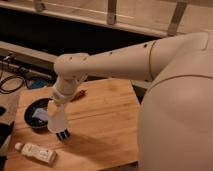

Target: Place the ceramic cup over the eraser

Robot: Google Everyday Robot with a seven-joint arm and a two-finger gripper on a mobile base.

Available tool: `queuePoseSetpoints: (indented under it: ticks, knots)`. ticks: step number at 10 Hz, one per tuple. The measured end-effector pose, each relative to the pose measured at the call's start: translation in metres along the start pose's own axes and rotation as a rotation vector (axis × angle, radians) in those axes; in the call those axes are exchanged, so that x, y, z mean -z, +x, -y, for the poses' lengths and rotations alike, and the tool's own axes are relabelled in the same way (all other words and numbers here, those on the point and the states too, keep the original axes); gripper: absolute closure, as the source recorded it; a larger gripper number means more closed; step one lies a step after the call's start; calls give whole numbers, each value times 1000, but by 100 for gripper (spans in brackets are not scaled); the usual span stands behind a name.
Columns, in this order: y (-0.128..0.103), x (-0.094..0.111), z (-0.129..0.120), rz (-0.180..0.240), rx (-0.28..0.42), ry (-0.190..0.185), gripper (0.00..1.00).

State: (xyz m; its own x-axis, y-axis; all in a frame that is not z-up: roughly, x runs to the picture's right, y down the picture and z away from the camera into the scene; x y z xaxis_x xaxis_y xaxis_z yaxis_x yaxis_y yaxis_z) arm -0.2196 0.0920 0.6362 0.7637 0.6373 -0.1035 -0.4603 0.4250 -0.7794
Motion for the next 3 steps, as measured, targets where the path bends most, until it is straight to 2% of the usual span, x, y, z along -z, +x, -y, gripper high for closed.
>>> queuePoseSetpoints:
  ticks: [3]
  knots:
    - [1, -6, -5, 1, -2, -22, 29]
